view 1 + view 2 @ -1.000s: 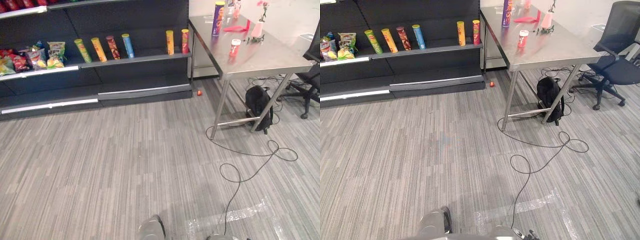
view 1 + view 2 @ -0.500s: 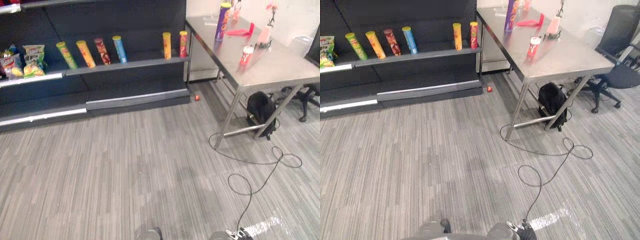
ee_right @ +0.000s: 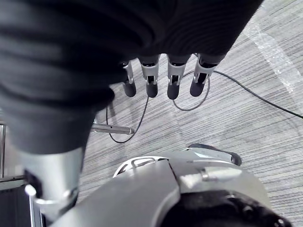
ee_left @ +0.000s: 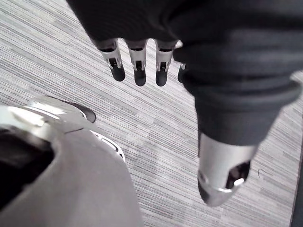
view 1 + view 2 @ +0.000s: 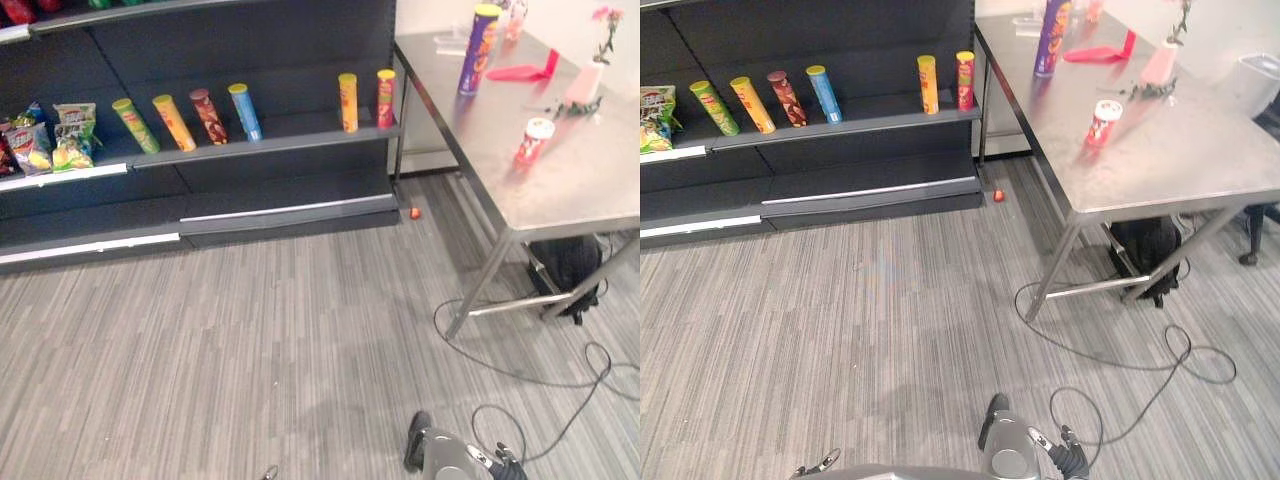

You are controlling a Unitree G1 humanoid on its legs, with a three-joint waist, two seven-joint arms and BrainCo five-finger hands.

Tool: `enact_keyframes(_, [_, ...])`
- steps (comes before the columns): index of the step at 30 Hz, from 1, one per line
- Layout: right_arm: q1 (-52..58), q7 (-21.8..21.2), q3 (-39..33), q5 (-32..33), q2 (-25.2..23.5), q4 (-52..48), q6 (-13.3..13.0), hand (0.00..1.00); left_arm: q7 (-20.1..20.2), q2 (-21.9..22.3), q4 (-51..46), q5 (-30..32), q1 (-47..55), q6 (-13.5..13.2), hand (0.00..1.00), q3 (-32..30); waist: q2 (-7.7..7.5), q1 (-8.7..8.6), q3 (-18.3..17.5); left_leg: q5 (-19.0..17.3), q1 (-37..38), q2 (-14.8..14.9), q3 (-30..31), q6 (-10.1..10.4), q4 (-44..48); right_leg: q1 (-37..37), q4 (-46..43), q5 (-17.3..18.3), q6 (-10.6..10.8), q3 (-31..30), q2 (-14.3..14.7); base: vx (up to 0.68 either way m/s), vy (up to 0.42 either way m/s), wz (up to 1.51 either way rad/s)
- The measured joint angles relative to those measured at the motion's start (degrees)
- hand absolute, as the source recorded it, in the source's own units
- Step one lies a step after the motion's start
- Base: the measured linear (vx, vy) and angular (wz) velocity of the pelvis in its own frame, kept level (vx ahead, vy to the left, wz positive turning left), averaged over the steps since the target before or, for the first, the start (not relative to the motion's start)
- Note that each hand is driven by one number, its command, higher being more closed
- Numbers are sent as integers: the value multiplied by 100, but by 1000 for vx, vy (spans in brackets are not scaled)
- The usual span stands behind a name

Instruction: Put the gum and the chips on the shelf.

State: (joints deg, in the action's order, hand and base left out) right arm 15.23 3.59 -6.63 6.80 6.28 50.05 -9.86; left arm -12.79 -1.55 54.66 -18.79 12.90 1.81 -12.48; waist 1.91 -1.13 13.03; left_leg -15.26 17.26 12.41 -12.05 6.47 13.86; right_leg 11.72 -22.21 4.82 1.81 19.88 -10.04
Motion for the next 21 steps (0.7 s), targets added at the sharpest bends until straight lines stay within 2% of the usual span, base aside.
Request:
enact_keyframes(1, [-2,-1,-2,-1,4,0,15,0,-17,4,0,35,1,7,0,-2,29,0,-17,8,-30,31,2,-9,162,-36,-28,46,-3,3,14,197,-111,-3])
enact_keyframes(3, [-41,-11,-8,-4,56,-6,203,0,-35,-11,7,176,3,23,0,-29,55,-29,-22,141,-366,210,32,-7,1086,-244,22,137,-40,83,63,153,-79,5])
enact_keyframes(4, [1,-29,-8,-4,64,2,256,0,-16,-22,10,178,-2,22,0,-28,76,-36,-25,481,-808,455,82,289,2023,-495,233,146,-38,188,156,174,-79,19])
enact_keyframes(5, [59,-43,-7,-6,76,29,335,0,8,-32,26,180,-2,10,0,-30,130,-29,-35,1143,-1218,694,208,460,2771,-838,630,137,-25,305,319,192,-82,20])
enact_keyframes(6, [71,-42,-1,-6,77,47,376,0,12,-37,79,180,13,14,0,-44,138,-19,-66,1552,-1359,786,229,425,3002,-1029,910,133,-22,351,404,252,-64,19])
enact_keyframes(7, [76,-45,49,-1,41,58,425,0,10,-65,147,143,60,-9,0,-185,-68,7,-116,2043,-1707,960,204,450,3519,-1370,1429,117,-14,354,500,288,-61,19])
enact_keyframes(8, [29,-40,18,3,25,78,441,0,6,-74,138,138,54,-7,0,-278,-14,22,-111,1449,-2089,1044,89,444,4020,-1589,1660,69,-38,355,509,294,-57,21])
enact_keyframes(9, [5,-41,16,3,43,122,441,0,1,-62,137,129,64,-11,0,-294,-101,19,-70,1177,-2240,1049,-32,380,4098,-1659,1744,29,-37,341,505,261,-53,16])
enact_keyframes(10, [-69,-51,13,1,61,252,427,0,-54,-30,180,88,82,-27,0,-308,-70,23,-62,761,-2406,1020,-349,290,3831,-1816,1860,-82,-63,287,483,275,2,0])
enact_keyframes(11, [-136,-80,-24,-20,60,302,419,0,-84,23,194,72,100,-45,0,-306,-38,45,-50,600,-2428,885,-518,255,3049,-1926,1918,-88,-77,252,438,223,18,-12])
enact_keyframes(12, [-172,-105,-32,-27,63,306,400,0,-95,30,191,65,108,-55,0,-303,-37,71,-52,586,-2421,771,-516,240,2497,-1953,1929,-75,-58,229,401,226,74,-30])
enact_keyframes(13, [-200,-116,-37,-35,56,302,325,0,-112,28,191,-42,151,-59,0,-303,-40,125,-54,610,-2399,603,-435,208,1650,-1960,1937,-63,-33,188,353,263,146,-32])
enact_keyframes(14, [-182,-122,-159,-58,20,293,194,0,-150,20,193,-103,177,-77,0,-304,-54,120,-50,846,-2398,336,-165,176,242,-2027,1942,-29,92,159,247,326,194,-24])
enact_keyframes(16, [-102,-111,-207,-60,-16,334,148,0,-190,37,202,-135,209,-170,0,-306,-53,99,-39,1137,-2415,204,231,182,-850,-2168,1941,99,287,124,129,333,265,-5])
enact_keyframes(17, [-39,-109,-201,-57,-18,412,101,0,-201,70,245,-136,225,-231,0,-308,-10,103,-5,1087,-2431,257,449,204,-952,-2314,1908,222,474,51,97,305,289,-14])
enact_keyframes(18, [-19,-107,-174,-56,70,463,76,0,-196,142,252,-147,291,-270,0,-294,80,116,23,1183,-2419,323,470,246,-763,-2453,1867,341,655,-69,118,322,322,-25])
enact_keyframes(19, [-37,-96,-154,-55,63,507,78,0,-206,161,280,-165,314,-290,0,-299,129,136,30,1305,-2399,296,473,226,-535,-2562,1871,385,718,-200,88,302,305,-52])
enact_keyframes(21, [-85,-81,-4,-78,-54,494,35,0,-259,-49,366,-246,384,-382,0,-108,-186,138,-12,1300,-2322,13,347,231,-172,-2600,1691,567,463,-791,-146,346,273,-47])
